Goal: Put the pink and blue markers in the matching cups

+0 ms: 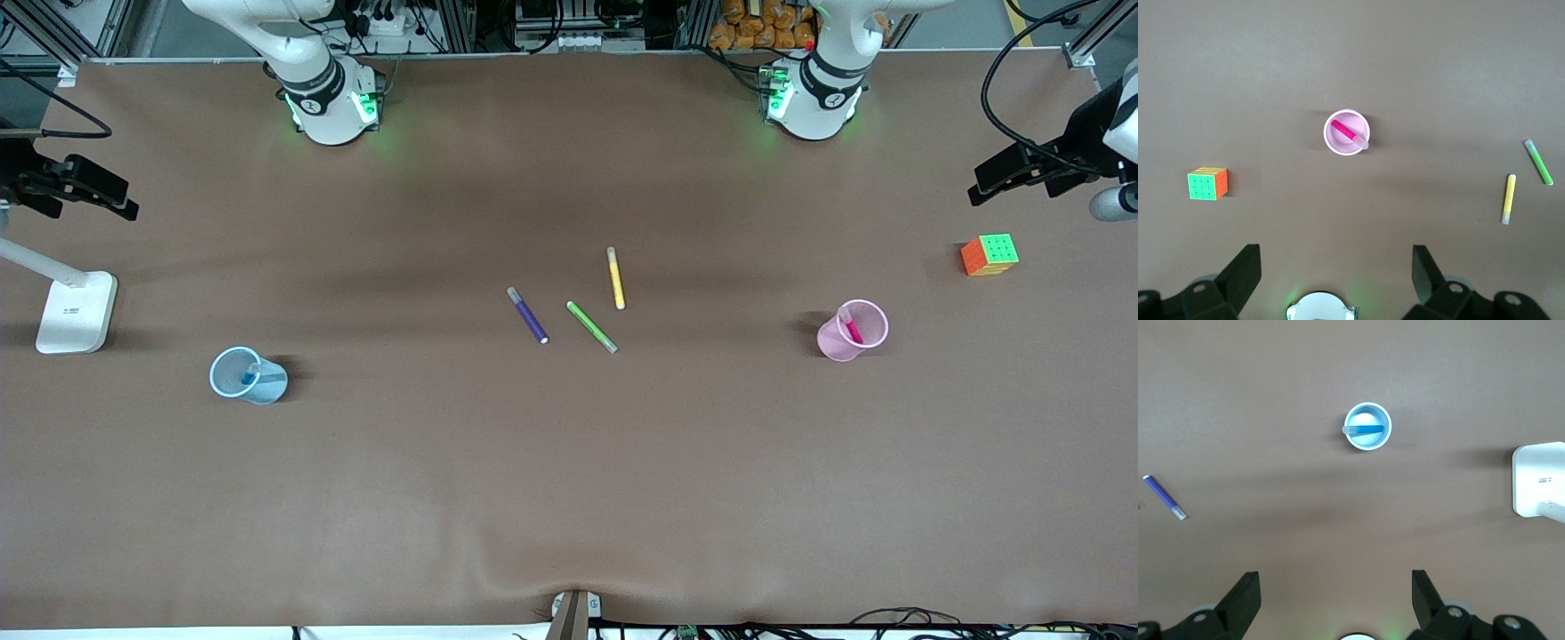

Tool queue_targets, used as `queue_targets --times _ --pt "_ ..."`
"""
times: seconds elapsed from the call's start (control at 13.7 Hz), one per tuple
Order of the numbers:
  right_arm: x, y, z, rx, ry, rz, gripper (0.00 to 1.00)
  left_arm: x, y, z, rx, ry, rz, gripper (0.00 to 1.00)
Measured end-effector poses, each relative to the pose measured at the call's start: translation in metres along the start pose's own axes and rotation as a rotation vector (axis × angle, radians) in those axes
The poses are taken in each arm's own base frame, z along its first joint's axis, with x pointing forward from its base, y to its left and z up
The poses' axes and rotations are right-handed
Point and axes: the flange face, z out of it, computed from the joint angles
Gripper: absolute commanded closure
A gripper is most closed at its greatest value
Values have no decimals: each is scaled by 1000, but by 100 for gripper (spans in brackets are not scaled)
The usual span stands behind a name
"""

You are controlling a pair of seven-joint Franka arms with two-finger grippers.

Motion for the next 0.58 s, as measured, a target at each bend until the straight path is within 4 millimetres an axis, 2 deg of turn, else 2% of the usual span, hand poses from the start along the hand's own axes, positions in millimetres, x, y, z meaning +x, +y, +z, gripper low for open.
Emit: queue_targets --times 0.58 --pt "1 1 -1 0 6 2 0 3 0 -7 -3 15 2 0"
